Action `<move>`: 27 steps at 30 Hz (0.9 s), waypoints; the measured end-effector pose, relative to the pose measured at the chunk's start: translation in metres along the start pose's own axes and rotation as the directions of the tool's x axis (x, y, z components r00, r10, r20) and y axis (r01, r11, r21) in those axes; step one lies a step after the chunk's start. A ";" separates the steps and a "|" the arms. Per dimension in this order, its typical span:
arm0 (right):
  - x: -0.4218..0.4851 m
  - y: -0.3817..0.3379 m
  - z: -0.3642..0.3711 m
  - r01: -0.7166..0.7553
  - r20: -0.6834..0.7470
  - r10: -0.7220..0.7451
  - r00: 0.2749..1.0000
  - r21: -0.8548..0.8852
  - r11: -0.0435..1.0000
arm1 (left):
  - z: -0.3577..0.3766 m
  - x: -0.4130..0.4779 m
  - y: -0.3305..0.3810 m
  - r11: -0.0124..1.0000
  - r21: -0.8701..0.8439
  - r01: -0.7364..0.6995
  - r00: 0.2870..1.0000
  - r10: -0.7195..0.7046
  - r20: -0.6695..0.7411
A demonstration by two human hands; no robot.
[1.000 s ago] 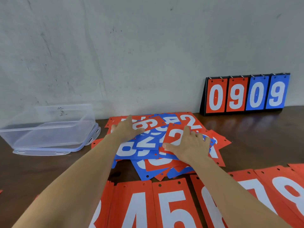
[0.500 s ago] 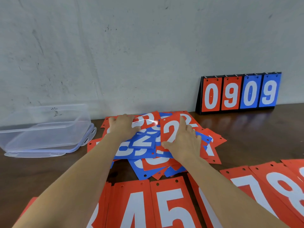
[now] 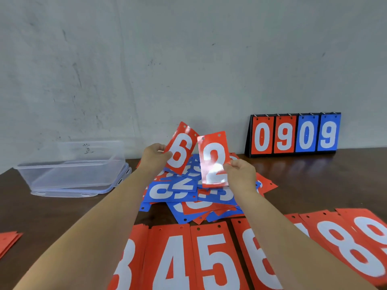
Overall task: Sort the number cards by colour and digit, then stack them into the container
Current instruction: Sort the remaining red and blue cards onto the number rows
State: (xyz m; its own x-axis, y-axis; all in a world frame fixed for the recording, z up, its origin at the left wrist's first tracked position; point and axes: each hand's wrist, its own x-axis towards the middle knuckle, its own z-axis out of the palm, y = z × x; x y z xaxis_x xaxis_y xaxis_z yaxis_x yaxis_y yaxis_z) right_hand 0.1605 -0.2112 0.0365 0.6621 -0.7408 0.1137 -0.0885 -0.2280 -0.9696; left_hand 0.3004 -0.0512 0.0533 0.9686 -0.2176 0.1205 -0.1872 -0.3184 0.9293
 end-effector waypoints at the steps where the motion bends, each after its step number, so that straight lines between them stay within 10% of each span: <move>1: -0.003 -0.005 0.000 -0.006 0.008 0.005 1.000 0.036 0.999 | -0.004 -0.007 0.003 0.998 -0.056 0.024 1.000 -0.024 -0.003; 15: -0.088 -0.056 0.046 -0.135 0.275 0.033 0.961 0.363 0.922 | -0.054 -0.119 0.006 0.814 -0.544 0.202 0.977 -0.133 0.164; 27: -0.167 -0.067 0.104 0.059 0.176 -0.089 0.980 0.165 0.985 | -0.148 -0.170 -0.019 0.953 -0.275 0.124 0.991 -0.132 -0.010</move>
State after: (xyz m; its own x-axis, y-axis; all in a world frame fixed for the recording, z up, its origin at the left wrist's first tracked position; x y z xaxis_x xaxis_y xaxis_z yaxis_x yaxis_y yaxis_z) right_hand 0.1329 -0.0066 0.0596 0.7879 -0.5948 0.1593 0.0747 -0.1645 -0.9835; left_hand 0.1635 0.1281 0.0665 0.9864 -0.1644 0.0005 -0.0133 -0.0768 0.9970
